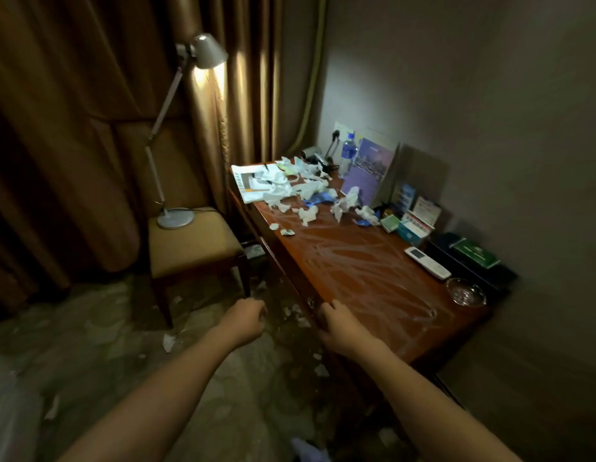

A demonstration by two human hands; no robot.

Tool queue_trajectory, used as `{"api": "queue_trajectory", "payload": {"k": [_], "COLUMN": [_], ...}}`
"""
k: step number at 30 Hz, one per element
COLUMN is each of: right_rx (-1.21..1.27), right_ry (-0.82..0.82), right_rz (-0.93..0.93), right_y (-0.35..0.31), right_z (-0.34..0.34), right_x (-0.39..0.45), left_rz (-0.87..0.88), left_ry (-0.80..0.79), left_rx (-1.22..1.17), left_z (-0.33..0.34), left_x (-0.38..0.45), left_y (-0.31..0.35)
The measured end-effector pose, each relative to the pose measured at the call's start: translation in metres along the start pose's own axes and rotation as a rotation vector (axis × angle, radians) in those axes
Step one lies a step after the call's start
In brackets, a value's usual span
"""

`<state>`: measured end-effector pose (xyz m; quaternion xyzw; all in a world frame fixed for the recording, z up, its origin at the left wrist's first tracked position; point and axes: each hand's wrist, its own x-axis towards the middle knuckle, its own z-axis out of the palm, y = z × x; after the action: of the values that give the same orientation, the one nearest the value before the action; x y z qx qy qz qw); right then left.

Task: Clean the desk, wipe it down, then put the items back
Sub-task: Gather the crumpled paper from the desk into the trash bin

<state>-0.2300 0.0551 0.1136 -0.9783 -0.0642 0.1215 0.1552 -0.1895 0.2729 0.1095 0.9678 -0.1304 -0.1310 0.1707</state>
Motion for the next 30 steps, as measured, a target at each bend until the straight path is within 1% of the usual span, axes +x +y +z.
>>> {"api": "queue_trajectory", "payload": {"k": [2, 5, 7, 12, 15, 18, 24, 30], "right_rx": [-0.014, -0.009, 0.009, 0.087, 0.077, 0.098, 0.129, 0.223], "right_ry": [-0.007, -0.026, -0.034, -0.064, -0.047, -0.007, -0.050, -0.022], "right_rz": [-0.005, -0.003, 0.003, 0.044, 0.047, 0.091, 0.130, 0.268], "right_y": [0.000, 0.003, 0.008, 0.024, 0.034, 0.040, 0.037, 0.020], "right_z": [0.002, -0.001, -0.007, -0.036, -0.058, -0.068, -0.057, -0.044], "right_x": [0.027, 0.073, 0.109, 0.203, 0.256, 0.297, 0.355, 0.426], "left_rz": [-0.022, -0.006, 0.001, 0.003, -0.003, -0.008, -0.008, 0.113], "left_ry": [-0.013, 0.004, 0.014, -0.031, -0.028, -0.014, -0.080, -0.169], "left_rx": [-0.006, 0.019, 0.026, 0.030, 0.029, -0.006, -0.013, 0.041], "left_z": [-0.002, -0.013, -0.020, -0.046, -0.068, -0.079, -0.086, -0.088], "left_x": [0.018, 0.059, 0.094, 0.189, 0.240, 0.277, 0.343, 0.430], "left_y": [-0.012, -0.024, -0.029, -0.043, -0.051, -0.062, -0.089, -0.120]}}
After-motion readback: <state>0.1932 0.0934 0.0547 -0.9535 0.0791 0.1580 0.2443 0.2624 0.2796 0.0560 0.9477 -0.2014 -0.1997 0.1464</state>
